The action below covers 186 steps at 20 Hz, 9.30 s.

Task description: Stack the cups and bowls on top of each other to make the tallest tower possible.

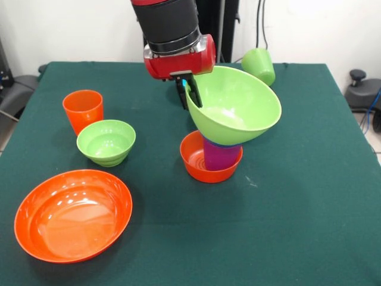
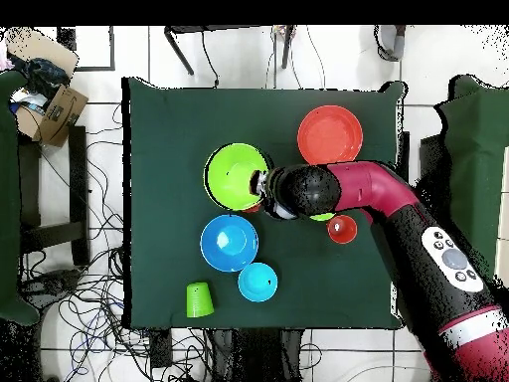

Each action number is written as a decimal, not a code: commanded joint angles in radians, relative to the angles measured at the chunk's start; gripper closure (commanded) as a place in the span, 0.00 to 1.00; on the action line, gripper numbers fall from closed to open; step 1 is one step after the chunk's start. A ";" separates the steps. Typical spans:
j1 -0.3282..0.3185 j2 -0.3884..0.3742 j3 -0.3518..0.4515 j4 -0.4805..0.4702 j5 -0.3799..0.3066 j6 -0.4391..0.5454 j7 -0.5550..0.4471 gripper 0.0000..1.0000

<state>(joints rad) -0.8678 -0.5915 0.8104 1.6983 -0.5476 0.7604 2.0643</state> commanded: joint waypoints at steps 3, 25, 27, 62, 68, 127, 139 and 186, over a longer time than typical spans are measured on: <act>0.003 0.011 0.016 -0.030 -0.038 0.090 -0.267 1.00; -0.032 -0.028 0.041 0.037 -0.020 0.093 -0.251 1.00; -0.035 -0.029 0.043 0.041 -0.021 0.090 -0.250 1.00; -0.045 -0.039 0.077 0.138 -0.027 0.051 -0.188 1.00; -0.037 -0.030 0.059 0.122 -0.058 0.026 -0.182 1.00; -0.014 0.094 -0.003 -0.046 -0.125 0.073 -0.223 1.00; -0.017 0.094 -0.009 -0.075 -0.124 0.104 -0.244 1.00; 0.009 0.125 -0.018 -0.034 -0.100 0.147 -0.186 0.00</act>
<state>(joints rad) -0.9080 -0.4982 0.8572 1.6668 -0.5983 0.8361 2.0643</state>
